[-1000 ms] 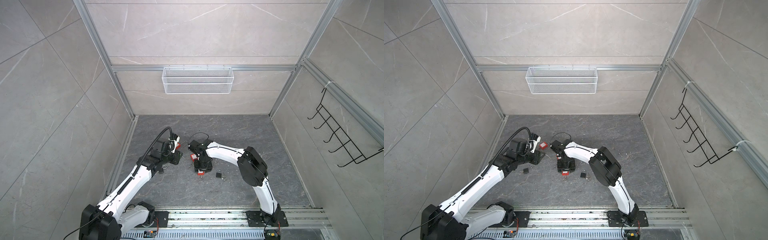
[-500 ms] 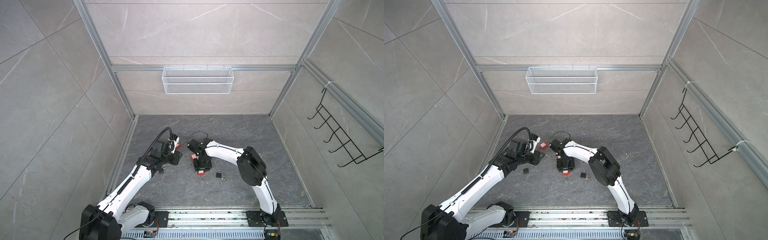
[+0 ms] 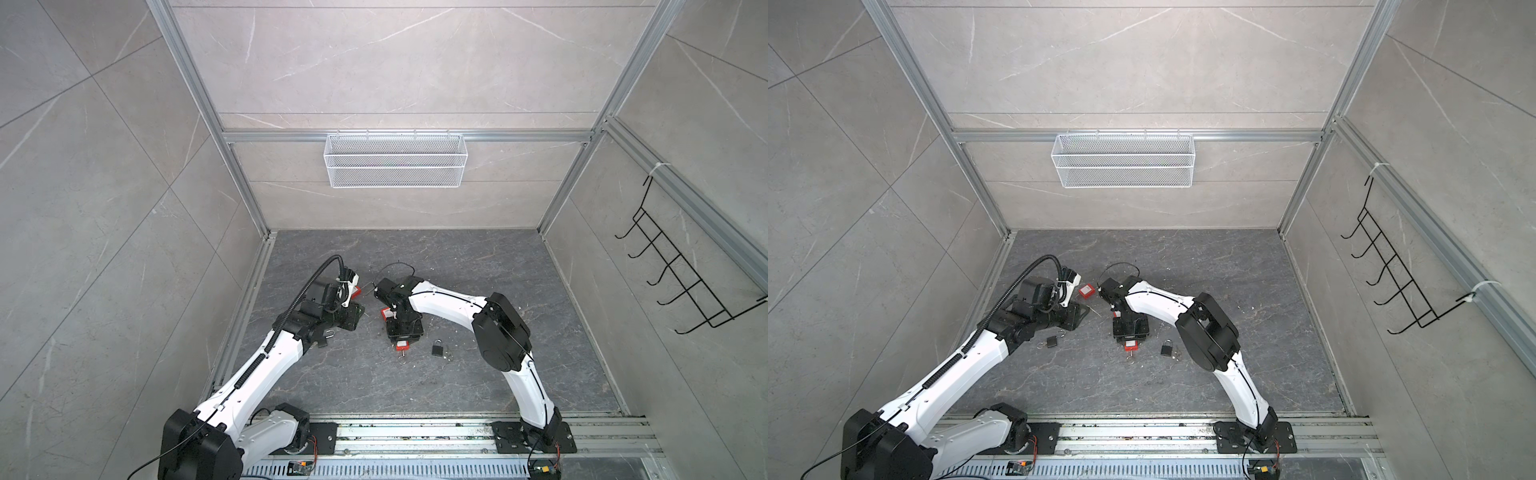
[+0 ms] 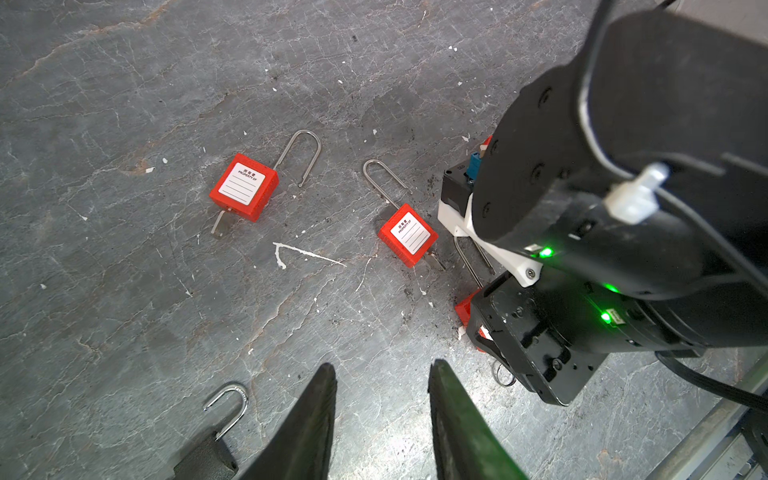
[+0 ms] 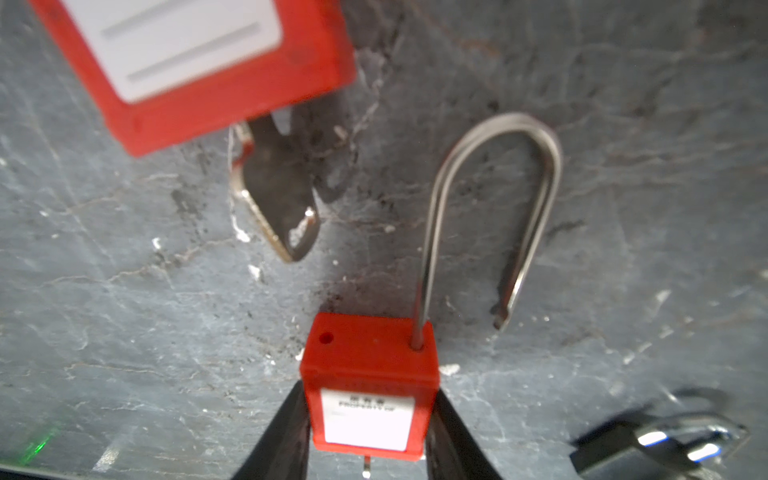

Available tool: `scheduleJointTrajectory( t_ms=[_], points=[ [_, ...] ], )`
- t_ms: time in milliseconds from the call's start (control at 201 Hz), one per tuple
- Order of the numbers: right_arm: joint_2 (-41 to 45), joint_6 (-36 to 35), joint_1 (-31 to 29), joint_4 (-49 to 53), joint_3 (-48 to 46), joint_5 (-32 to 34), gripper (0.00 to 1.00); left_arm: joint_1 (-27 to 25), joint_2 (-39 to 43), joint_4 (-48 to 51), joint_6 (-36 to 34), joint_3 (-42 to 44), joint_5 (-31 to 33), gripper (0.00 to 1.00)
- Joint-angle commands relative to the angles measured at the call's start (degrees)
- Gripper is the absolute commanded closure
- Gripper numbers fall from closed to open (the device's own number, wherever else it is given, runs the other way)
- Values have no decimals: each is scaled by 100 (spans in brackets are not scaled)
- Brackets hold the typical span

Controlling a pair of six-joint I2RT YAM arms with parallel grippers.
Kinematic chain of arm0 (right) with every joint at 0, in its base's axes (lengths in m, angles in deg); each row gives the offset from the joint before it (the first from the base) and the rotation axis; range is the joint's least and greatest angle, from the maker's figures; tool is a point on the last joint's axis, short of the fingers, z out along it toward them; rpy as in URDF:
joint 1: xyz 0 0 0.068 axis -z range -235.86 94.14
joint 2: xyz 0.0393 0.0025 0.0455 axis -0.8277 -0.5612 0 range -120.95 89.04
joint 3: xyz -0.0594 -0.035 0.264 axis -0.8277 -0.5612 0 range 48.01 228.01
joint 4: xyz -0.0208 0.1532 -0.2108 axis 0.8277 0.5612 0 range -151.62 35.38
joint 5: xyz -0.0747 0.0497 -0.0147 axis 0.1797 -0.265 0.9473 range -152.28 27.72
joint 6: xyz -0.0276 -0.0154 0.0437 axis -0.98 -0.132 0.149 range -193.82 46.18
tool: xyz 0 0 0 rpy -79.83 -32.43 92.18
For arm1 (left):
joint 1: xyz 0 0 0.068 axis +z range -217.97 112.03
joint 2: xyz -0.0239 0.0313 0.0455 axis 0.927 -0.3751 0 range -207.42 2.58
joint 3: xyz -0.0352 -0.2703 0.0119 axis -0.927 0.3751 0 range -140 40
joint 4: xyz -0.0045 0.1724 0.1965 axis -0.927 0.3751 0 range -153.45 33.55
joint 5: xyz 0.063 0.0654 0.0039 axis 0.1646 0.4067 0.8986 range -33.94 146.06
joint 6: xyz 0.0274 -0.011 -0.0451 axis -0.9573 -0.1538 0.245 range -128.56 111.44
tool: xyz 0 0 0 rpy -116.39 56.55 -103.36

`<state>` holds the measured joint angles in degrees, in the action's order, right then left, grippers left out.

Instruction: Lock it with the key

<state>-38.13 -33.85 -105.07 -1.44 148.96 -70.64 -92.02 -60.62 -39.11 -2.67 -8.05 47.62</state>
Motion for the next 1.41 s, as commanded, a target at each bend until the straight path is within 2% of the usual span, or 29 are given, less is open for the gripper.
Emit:
scheduleJointTrajectory(
  t_ms=[0,194,319,423,523,692,837,1026,1150,1280,1404],
  points=[
    [-72,-187,-122,245,152,110,67,32,-8,10,-23,-58,3,60],
    [661,-874,-124,242,42,509,69,33,92,-45,-236,-78,-136,60],
    [1280,-1853,-121,381,-128,817,71,32,296,-175,-588,-21,-319,61],
    [1932,-2921,-85,313,-622,958,73,32,428,-174,-954,-85,-609,61],
    [2636,-3828,39,181,-1128,813,74,34,622,-288,-1499,-17,-1196,61],
    [3901,-5356,141,-50,-1824,108,75,25,1005,-894,-2604,453,-2538,61],
    [4561,-6424,148,311,-1999,98,75,-5,901,-1021,-3329,408,-3275,61],
    [4815,-6939,155,731,-1947,25,75,-63,603,-1644,-3604,294,-4199,61],
    [4866,-7037,154,767,-1927,29,75,-234,244,-1645,-3740,-1,-4634,61],
    [4920,-7154,149,781,-1921,-47,76,-644,-118,-1332,-4086,-291,-4553,61],
    [4956,-7218,147,789,-1945,-82,76,-951,-386,-1308,-4121,-439,-4474,61]
  ],
)
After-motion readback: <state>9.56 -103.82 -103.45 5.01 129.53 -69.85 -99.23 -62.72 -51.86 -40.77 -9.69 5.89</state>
